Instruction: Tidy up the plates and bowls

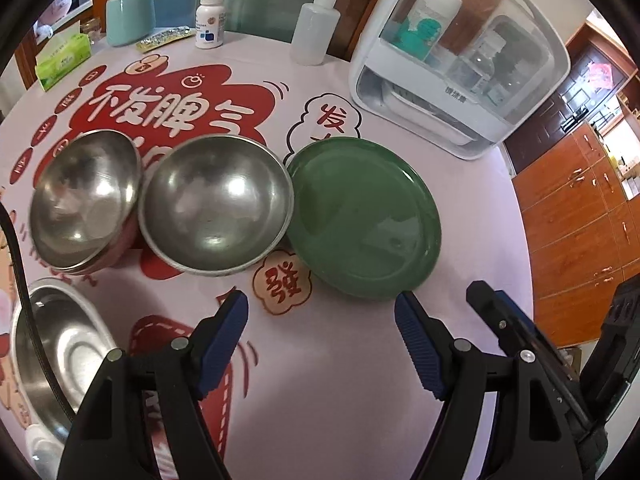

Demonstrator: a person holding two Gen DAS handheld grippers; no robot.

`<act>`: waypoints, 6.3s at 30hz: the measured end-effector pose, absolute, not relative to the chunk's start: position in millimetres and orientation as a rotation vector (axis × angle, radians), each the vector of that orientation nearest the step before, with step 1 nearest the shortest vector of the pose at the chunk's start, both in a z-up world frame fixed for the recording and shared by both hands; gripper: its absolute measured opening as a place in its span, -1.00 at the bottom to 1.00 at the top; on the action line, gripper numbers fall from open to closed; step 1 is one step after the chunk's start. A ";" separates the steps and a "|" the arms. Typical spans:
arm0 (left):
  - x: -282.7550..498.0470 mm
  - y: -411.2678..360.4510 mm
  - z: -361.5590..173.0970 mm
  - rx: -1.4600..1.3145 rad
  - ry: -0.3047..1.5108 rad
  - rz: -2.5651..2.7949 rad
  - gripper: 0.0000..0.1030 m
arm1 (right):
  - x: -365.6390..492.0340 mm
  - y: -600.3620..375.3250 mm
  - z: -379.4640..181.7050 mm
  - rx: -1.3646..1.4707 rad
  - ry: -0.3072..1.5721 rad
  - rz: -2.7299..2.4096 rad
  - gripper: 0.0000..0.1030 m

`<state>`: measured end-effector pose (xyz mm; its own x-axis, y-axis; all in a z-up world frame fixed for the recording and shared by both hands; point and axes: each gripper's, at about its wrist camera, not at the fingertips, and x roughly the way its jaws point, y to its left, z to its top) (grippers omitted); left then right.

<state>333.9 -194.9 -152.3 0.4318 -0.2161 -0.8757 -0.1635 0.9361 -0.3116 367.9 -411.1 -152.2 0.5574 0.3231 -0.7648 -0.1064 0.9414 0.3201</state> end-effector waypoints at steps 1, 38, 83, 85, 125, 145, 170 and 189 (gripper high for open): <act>336.1 -195.7 -156.5 -0.382 1.125 -0.032 0.45 | 369.3 -410.6 -156.1 0.255 0.952 0.257 0.29; 361.0 -207.4 -218.5 -0.342 1.078 -0.029 -0.53 | 393.3 -393.0 -208.6 0.269 1.001 0.303 -0.58; 311.1 -206.3 -197.4 -0.368 1.133 -0.072 -0.56 | 330.3 -416.9 -182.0 0.195 1.021 0.246 -0.72; 315.3 -204.1 -198.3 -0.371 1.130 -0.066 -0.54 | 331.9 -421.9 -183.1 0.236 1.015 0.245 -0.56; 350.7 -220.0 -217.0 -0.225 1.068 -0.083 -0.52 | 370.9 -443.7 -213.8 0.405 0.941 0.226 -0.81; 277.2 -239.9 -204.8 -0.168 1.205 -0.208 -0.55 | 287.9 -464.5 -200.9 0.394 1.023 0.175 -0.83; 137.3 -198.2 -152.2 -0.189 1.209 -0.238 -0.55 | 163.2 -428.3 -156.5 0.324 1.032 0.257 -0.81; 55.9 -127.0 -131.7 -0.178 1.105 -0.177 -0.55 | 106.3 -351.2 -137.7 0.215 1.008 0.365 -0.78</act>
<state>55.9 -127.0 -131.7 0.4381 -0.2302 -0.8690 0.0533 0.9716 -0.2305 106.3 -351.2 -137.7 0.4805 0.3947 -0.7832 -0.1985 0.9188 0.3412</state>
